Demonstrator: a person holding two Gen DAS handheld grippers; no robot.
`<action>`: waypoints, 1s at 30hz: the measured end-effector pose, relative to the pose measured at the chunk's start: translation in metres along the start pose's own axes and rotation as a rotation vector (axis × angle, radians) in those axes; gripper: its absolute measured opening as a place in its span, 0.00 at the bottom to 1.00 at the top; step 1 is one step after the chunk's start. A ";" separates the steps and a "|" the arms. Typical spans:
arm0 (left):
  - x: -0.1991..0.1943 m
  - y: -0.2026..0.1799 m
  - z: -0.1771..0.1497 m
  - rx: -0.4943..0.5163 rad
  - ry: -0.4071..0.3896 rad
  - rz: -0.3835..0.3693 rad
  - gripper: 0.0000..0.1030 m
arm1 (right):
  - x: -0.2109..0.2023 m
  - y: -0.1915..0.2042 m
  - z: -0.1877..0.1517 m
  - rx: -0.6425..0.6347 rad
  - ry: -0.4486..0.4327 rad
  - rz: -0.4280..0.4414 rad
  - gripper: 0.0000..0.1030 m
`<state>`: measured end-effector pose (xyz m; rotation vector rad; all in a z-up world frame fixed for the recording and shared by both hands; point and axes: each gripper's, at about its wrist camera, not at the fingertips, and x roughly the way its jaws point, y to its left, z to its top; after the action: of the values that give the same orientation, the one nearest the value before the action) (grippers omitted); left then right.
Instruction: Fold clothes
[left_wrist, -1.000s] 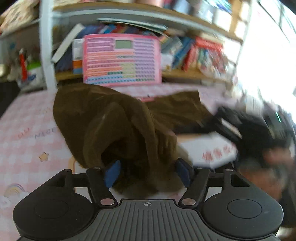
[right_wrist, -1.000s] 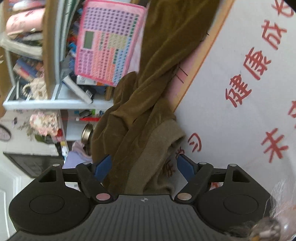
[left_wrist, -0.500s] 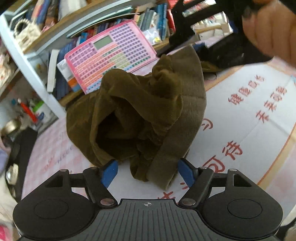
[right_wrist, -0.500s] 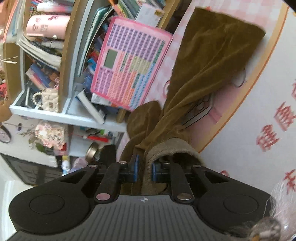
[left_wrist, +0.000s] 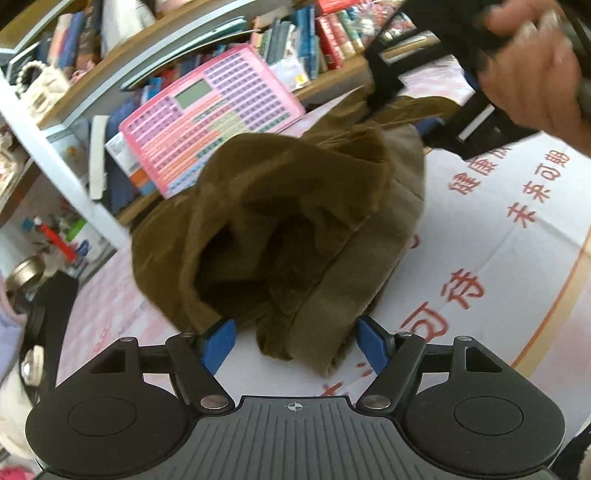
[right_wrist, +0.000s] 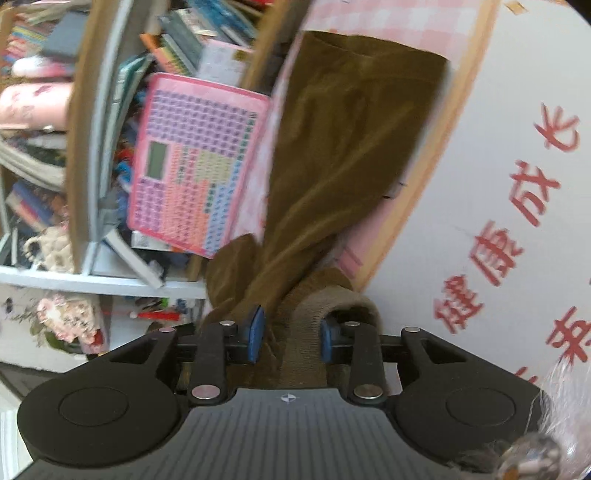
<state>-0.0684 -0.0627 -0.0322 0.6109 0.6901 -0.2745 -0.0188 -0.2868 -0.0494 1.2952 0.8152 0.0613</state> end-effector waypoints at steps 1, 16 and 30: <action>-0.001 0.001 -0.001 -0.001 -0.007 0.014 0.57 | 0.002 -0.004 -0.001 0.013 0.003 -0.004 0.29; 0.009 -0.005 -0.003 0.090 -0.006 0.060 0.37 | 0.008 -0.029 0.004 0.176 -0.035 0.004 0.29; -0.001 0.009 -0.011 0.074 -0.023 0.017 0.05 | 0.012 -0.047 0.012 0.316 -0.050 0.031 0.24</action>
<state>-0.0705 -0.0493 -0.0345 0.6824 0.6547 -0.2920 -0.0221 -0.3054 -0.0950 1.6003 0.7825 -0.0782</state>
